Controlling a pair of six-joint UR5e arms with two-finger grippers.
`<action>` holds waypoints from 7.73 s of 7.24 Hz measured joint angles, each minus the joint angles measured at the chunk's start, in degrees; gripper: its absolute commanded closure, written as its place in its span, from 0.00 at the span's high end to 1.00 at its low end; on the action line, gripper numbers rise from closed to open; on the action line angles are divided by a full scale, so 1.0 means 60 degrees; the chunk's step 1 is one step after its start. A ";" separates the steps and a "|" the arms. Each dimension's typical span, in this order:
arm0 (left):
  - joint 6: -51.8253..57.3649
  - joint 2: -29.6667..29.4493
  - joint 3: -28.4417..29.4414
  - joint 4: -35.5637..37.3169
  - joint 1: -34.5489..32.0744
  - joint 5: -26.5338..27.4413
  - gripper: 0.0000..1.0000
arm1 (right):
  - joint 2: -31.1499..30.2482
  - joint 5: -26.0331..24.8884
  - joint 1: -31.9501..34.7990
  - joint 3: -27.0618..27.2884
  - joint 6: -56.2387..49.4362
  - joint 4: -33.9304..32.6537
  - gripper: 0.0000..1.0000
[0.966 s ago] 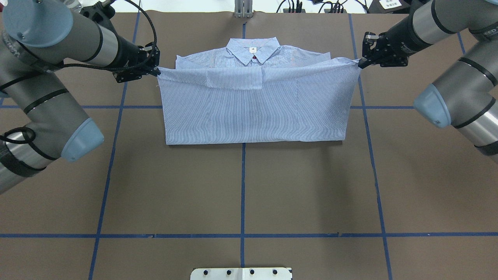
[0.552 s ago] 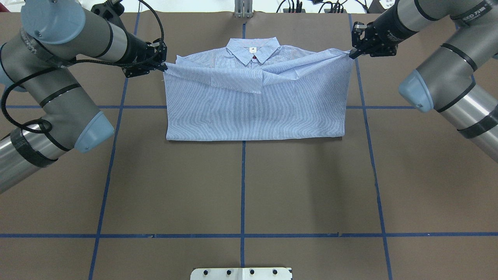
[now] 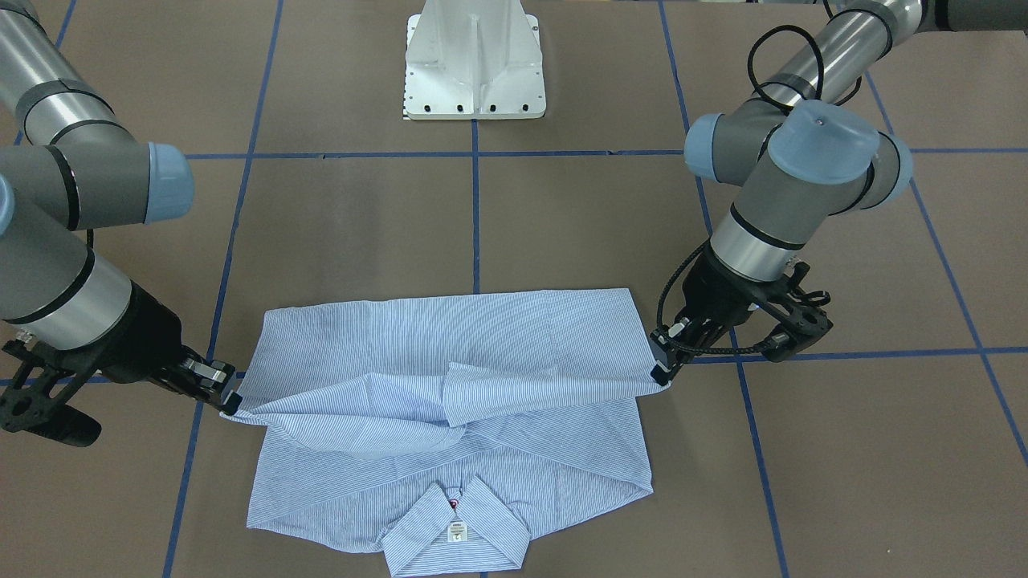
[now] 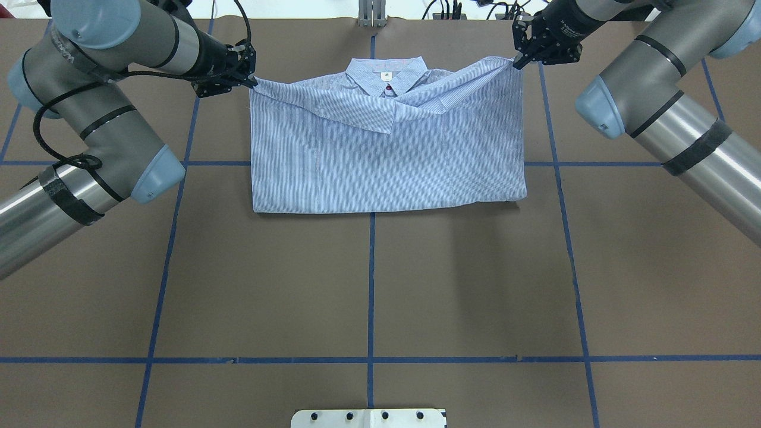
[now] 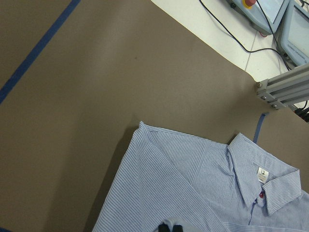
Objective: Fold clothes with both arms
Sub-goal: 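Lay the hem down along the collar edge with both grippers, then open both grippers and raise them off the folded shirt, then move the right gripper to the folded shirt's side edge and grasp it, then drag the grasped edge toward the robot with the right gripper, rotating the shirt, then release the shirt and raise the right gripper while the left gripper reaches the shirt's corner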
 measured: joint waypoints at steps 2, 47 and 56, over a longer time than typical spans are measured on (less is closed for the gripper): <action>0.0004 -0.0165 0.0188 -0.0083 -0.0301 -0.0407 0.00 | 0.0141 0.0009 0.0104 -0.0167 -0.0015 0.0009 0.00; 0.0342 -0.0047 0.1243 -0.2121 -0.0237 -0.0275 0.58 | -0.7342 0.2729 -0.5708 0.6493 0.2404 0.1710 0.00; -0.0716 0.1269 -0.1108 -0.1890 0.3251 0.0761 0.80 | -0.5001 0.2497 -0.2265 0.6263 0.2937 0.1857 1.00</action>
